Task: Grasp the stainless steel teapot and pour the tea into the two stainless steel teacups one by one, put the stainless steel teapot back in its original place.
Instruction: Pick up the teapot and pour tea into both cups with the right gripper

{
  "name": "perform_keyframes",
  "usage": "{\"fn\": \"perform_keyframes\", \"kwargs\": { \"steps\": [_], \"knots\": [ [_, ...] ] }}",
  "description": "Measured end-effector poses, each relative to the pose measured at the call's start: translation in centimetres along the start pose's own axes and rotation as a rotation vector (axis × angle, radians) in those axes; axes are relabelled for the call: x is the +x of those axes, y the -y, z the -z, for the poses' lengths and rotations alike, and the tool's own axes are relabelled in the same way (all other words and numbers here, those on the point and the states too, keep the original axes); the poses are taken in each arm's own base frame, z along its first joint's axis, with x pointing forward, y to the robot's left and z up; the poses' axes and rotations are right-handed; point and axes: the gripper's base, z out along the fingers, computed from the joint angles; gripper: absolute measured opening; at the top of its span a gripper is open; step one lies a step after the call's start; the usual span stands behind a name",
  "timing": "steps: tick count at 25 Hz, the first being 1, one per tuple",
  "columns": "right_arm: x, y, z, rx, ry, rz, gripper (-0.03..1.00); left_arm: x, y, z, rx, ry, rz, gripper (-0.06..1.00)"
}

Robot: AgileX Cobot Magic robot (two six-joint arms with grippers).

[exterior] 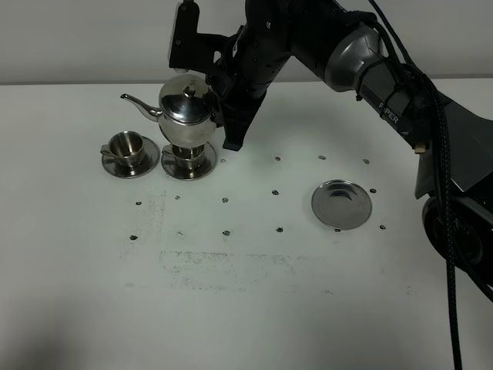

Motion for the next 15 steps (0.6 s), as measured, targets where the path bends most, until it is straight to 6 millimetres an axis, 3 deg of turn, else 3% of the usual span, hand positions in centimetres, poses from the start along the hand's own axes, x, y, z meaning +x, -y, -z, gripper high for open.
{"fn": "perform_keyframes", "kwargs": {
  "steps": [9,15],
  "knots": [
    [-0.3,-0.6,0.0,-0.055,0.016,-0.144,0.18,0.0,0.0,0.0,0.000,0.000,0.000,0.06],
    [-1.7,-2.0,0.0,-0.080,0.010,-0.214,0.18,0.0,0.0,0.0,0.000,0.000,0.000,0.06]
  ]
}}
